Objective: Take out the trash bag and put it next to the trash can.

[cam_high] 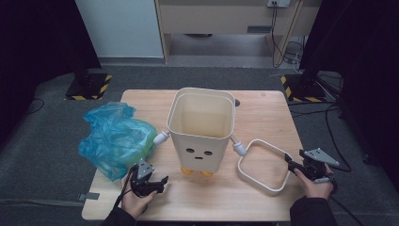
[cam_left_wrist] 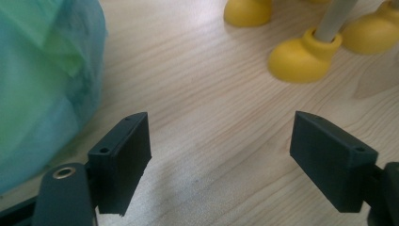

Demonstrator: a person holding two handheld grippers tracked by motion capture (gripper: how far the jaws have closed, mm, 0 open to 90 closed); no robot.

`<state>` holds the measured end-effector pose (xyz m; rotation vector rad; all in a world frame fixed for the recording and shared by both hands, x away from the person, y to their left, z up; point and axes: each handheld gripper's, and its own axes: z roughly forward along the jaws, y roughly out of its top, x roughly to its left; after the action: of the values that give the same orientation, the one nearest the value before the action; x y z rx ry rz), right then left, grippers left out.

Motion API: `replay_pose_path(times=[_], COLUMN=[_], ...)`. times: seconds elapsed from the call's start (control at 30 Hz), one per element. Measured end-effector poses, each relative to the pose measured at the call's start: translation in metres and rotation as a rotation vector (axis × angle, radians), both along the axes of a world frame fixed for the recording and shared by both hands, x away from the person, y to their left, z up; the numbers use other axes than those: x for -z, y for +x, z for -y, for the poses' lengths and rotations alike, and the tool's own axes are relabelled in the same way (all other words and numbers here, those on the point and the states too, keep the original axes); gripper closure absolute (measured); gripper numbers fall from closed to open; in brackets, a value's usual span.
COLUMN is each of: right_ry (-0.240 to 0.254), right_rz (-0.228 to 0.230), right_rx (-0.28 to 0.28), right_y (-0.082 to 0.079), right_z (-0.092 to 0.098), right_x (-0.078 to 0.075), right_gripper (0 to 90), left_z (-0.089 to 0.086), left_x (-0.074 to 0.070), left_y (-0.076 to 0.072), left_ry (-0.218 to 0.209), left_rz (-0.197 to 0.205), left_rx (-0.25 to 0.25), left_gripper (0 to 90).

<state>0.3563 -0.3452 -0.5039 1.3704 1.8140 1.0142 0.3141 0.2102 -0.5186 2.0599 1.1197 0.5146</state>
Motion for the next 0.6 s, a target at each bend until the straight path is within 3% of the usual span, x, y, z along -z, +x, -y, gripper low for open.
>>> replay_pose_path(times=[0.33, 0.6], right_ry=[-0.028, -0.047], right_rz=[-0.086, -0.142], right_rx=[-0.044, -0.048], right_y=[0.014, 0.023], right_z=[-0.003, 0.000], right_x=[0.013, 0.019], right_gripper=[50.6, 61.5], left_z=[0.005, 0.007], left_x=[0.010, 0.014], left_y=[0.005, 0.007], left_ry=[0.034, 0.039], left_rz=[-0.045, -0.046], left_rx=[0.013, 0.015], left_gripper=[16.6, 13.8])
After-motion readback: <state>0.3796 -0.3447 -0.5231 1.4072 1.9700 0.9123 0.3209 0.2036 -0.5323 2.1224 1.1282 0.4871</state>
